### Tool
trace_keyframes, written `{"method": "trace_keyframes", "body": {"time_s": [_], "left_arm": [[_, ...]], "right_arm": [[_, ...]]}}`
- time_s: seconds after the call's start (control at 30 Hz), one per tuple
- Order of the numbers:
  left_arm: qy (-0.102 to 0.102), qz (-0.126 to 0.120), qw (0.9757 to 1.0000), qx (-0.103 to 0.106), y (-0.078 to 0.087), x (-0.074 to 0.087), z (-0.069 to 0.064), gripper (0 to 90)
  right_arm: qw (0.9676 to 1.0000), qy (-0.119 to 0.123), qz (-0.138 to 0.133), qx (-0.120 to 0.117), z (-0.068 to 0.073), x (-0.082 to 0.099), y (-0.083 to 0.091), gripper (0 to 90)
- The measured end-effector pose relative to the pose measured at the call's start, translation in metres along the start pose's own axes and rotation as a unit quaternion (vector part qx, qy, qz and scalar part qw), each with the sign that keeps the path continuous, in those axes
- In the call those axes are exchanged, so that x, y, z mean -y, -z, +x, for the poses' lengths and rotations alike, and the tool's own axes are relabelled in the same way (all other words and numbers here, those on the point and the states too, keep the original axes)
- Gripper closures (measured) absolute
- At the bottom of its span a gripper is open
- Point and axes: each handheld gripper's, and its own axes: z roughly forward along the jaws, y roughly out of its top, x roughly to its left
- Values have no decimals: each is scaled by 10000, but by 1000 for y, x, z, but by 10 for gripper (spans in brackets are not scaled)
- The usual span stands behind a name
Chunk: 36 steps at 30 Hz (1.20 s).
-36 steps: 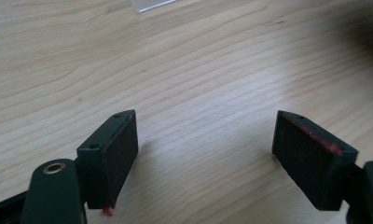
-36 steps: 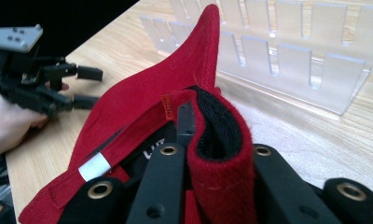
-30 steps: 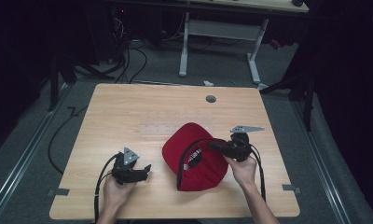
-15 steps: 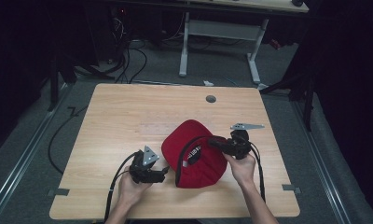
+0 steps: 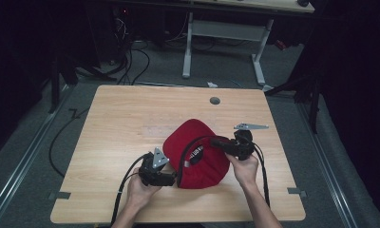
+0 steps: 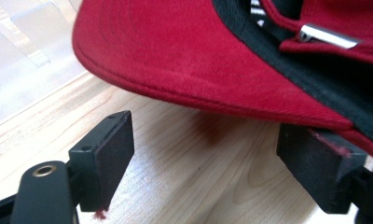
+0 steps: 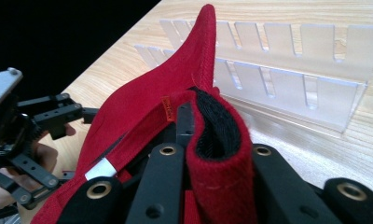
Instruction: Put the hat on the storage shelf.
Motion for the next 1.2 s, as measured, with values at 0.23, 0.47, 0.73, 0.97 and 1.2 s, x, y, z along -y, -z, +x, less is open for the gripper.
{"method": "trace_keyframes", "body": {"time_s": [0.23, 0.47, 0.73, 0.97, 1.2], "left_arm": [[-34, -209, 9998, 13, 9, -6, 0, 189], [-266, -354, 9990, -25, 16, -12, -4, 188], [-447, -378, 9983, -29, 18, -14, -5, 166], [-779, -295, 9964, -141, 15, -8, -8, 169], [-956, -255, 9948, -246, 15, -5, -8, 248]], "right_arm": [[9997, 147, 123, 175, 6, 1, 0, 822], [9983, 345, 353, 307, 14, 4, -1, 820], [9970, 419, 522, 394, 17, 5, 0, 819], [9959, 434, 746, 262, 19, 8, -5, 817], [9956, 334, 855, 209, 19, 15, -10, 814]]}}
